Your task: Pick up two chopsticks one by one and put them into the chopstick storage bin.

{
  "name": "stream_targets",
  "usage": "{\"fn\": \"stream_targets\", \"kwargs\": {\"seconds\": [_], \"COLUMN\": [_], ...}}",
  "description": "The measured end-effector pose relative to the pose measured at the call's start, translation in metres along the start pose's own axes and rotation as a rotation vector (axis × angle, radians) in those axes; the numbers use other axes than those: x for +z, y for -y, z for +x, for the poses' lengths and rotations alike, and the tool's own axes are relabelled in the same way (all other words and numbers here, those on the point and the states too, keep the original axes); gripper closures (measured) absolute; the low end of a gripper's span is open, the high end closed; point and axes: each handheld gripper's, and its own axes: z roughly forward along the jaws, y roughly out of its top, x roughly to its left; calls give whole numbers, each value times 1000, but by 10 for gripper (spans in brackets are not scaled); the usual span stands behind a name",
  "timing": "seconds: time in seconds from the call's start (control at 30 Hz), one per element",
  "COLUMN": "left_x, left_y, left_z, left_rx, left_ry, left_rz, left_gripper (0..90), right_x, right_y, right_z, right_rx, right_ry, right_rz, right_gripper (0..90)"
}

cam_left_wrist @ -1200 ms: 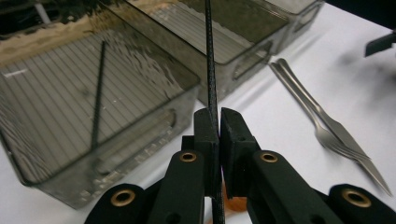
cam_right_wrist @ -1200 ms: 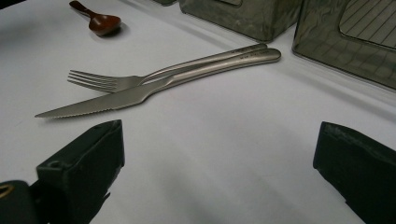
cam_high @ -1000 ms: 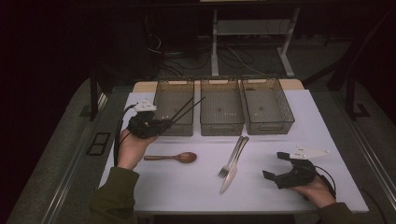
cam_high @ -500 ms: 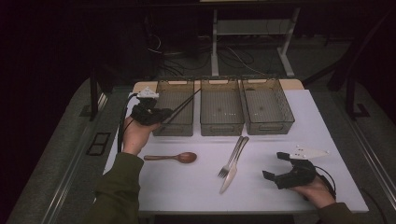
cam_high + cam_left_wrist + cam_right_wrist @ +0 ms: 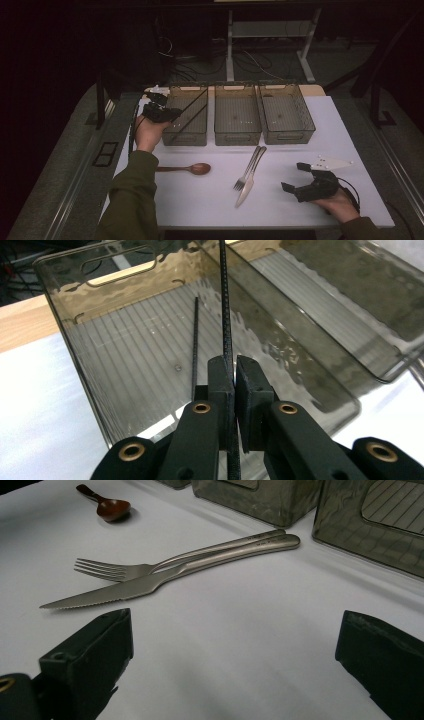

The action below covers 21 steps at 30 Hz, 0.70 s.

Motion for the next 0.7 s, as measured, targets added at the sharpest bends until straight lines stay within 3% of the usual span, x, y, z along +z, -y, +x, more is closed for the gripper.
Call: {"fn": "stream_targets", "kwargs": {"seconds": [0.27, 0.57, 0.7], "left_x": [17, 30, 36], "left_y": [2, 2, 2], "left_z": [12, 18, 17], "left_rx": [-47, -62, -64], "left_ry": [-34, -69, -54], "left_rz": [34, 98, 106], "left_gripper": [849, 848, 848], "right_x": [-1, -1, -1], "right_y": [0, 0, 0], "right_z": [0, 0, 0], "right_rx": [1, 1, 0], "right_ry": [-2, -4, -3], "right_rz": [-1, -1, -6], "right_gripper": [14, 14, 14]}}
